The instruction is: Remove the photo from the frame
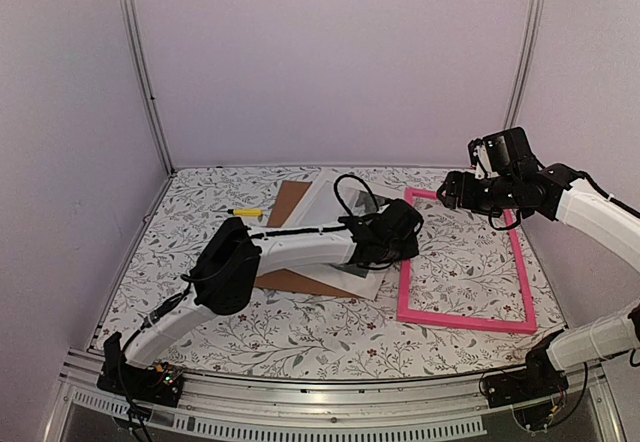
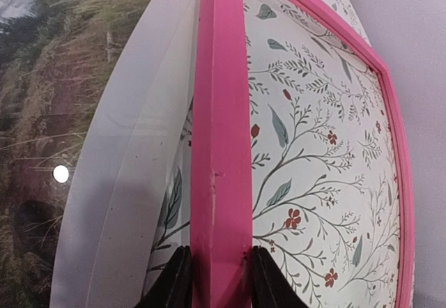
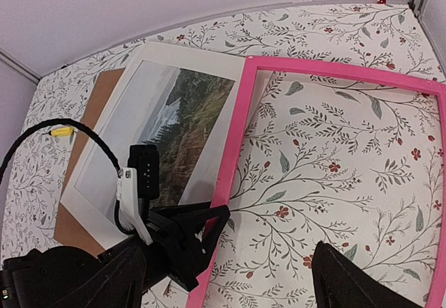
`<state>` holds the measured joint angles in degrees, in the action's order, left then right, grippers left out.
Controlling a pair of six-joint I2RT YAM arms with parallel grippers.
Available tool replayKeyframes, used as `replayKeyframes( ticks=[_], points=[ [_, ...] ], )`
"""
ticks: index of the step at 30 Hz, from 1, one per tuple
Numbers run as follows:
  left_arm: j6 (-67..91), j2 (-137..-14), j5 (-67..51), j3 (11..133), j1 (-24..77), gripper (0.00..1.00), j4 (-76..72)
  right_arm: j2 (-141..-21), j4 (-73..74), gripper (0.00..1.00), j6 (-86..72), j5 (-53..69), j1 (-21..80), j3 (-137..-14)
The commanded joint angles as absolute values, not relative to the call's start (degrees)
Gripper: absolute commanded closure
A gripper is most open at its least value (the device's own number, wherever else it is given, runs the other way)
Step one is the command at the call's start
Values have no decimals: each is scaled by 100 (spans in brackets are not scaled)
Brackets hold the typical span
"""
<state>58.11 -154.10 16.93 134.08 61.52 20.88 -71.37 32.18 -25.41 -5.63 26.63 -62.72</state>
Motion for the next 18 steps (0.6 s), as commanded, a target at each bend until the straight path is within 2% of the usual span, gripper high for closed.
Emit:
replayKeyframes(
  ticks=[1, 18],
  points=[
    [5855, -15527, 1489, 13469, 6248, 71, 1517, -7133, 3265, 15, -2504, -553, 2692, -6266],
    [5661, -15774, 1138, 13661, 6302, 74, 1038, -7137, 3268, 15, -2516, -525, 2697, -6257]
  ],
)
